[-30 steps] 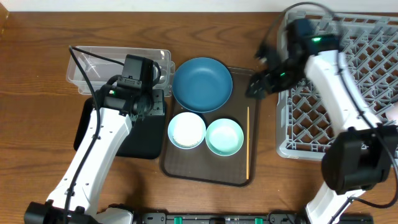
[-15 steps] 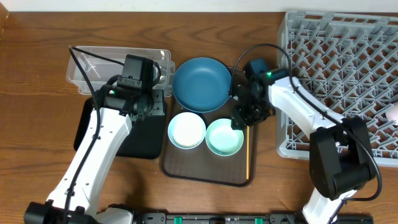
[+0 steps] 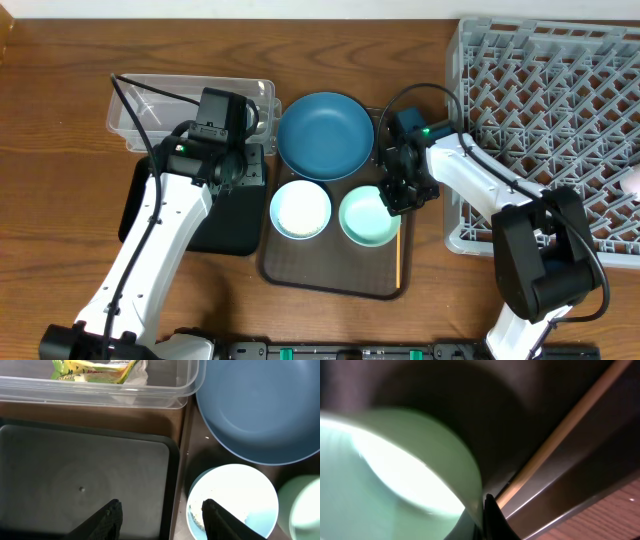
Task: Sort waste into correct bins and load items into the dishwasher rack
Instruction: 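Reach right gripper to the green bowl and grasp its rim, then carry the green bowl with right gripper into the dish rack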
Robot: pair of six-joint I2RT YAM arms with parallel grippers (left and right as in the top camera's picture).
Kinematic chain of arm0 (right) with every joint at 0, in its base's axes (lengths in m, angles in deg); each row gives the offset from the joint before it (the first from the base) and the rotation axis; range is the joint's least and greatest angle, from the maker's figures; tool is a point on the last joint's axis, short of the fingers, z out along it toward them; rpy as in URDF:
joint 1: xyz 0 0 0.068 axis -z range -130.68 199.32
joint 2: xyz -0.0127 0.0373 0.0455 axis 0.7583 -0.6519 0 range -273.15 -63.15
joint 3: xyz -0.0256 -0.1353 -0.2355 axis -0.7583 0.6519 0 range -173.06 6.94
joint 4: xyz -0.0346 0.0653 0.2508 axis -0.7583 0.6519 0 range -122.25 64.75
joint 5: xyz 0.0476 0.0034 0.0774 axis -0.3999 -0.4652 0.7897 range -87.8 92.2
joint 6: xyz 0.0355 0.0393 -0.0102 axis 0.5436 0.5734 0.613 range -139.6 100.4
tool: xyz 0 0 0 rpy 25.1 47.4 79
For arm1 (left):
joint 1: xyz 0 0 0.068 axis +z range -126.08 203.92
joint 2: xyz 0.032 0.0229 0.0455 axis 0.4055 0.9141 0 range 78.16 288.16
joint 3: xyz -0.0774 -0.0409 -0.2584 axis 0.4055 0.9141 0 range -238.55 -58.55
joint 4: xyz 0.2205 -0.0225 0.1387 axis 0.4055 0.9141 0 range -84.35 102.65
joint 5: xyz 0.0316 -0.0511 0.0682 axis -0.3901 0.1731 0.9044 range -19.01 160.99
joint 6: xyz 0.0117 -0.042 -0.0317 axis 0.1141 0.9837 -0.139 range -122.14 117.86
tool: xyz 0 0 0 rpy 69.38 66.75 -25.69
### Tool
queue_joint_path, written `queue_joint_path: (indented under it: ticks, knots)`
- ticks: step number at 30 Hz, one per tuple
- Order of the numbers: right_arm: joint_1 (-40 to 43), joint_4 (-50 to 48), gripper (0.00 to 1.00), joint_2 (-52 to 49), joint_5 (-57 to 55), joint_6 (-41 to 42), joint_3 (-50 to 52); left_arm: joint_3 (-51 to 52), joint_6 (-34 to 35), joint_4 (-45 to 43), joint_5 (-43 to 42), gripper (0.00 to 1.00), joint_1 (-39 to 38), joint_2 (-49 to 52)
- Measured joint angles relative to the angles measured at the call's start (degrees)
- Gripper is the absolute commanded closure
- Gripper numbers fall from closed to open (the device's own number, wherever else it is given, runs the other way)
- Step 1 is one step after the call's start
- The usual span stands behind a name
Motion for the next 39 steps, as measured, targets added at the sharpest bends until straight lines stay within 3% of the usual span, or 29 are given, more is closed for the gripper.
queue_joint_path:
  ticks: [8, 13, 20, 29, 39]
  knots:
    - [0.6, 1.1, 0.99, 1.6, -1.6, 0.2, -2.1, 0.0, 0.0, 0.0, 0.0, 0.45, 0.0, 0.0]
    - [4.1, 0.0, 0.99, 9.0, -6.5, 0.2, -6.8, 0.0, 0.0, 0.1, 0.0, 0.45, 0.0, 0.0]
    - [12.6, -7.6, 0.99, 21.1, -23.3, 0.7, -9.4, 0.0, 0.0, 0.1, 0.0, 0.45, 0.0, 0.0]
    - [21.0, -23.7, 0.99, 20.2, -49.6, 0.7, -9.4, 0.0, 0.0, 0.1, 0.0, 0.45, 0.0, 0.0]
    - [28.8, -39.0, 0.99, 19.8, -57.7, 0.1, -9.4, 0.0, 0.0, 0.1, 0.0, 0.45, 0.0, 0.0]
